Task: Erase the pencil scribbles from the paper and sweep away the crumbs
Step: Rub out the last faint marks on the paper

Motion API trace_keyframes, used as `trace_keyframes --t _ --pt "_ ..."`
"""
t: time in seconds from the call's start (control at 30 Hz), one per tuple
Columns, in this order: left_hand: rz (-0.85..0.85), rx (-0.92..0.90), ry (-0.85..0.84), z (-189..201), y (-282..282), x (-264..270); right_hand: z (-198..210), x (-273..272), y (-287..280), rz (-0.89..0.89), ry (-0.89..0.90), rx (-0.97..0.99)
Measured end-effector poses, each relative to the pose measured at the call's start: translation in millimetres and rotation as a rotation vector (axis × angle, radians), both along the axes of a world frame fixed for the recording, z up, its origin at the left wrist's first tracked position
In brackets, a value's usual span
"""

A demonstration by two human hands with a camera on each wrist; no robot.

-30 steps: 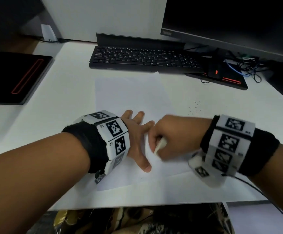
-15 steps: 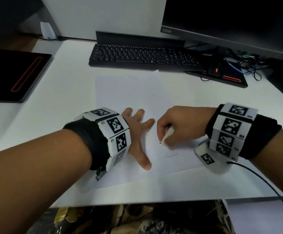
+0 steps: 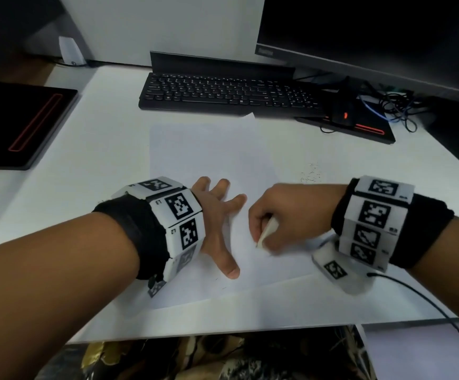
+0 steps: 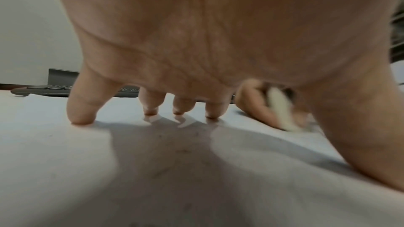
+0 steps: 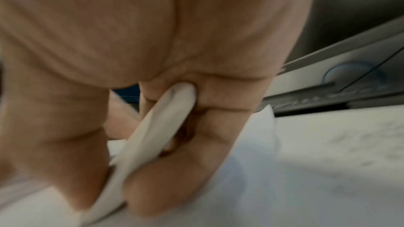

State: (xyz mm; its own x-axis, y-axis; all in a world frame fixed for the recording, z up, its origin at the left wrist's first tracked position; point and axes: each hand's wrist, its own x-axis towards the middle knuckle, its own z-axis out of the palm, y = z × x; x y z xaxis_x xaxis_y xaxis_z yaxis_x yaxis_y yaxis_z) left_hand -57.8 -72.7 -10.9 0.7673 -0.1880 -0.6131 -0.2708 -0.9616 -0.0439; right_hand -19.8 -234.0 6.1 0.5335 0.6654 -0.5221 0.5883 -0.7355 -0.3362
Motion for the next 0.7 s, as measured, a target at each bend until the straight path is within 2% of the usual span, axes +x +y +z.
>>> trace_keyframes --t 0.1,0.27,0.47,0.6,0.7 --pt "0.001 0.004 -0.004 1.8 -1.0 -1.1 3.1 16.6 -4.9 -0.094 -0.033 -0.004" --pt "-0.005 0.025 -0.009 5.7 -6.0 1.3 1.4 16.5 -2.0 -0.082 -0.001 -0.039" --pt "0.008 -0.033 -0.003 6.7 -22.8 8.8 4.0 11.1 -3.0 -0.112 -0.025 -0.026" --pt "0.005 0.001 0.014 3.6 -21.8 11.5 1.7 -11.8 -3.4 -0.021 0.001 -0.026" --pt "0.009 -0.004 0.026 0.7 -19.1 11.5 2.7 -3.5 -7.0 -0.018 0.002 -0.008"
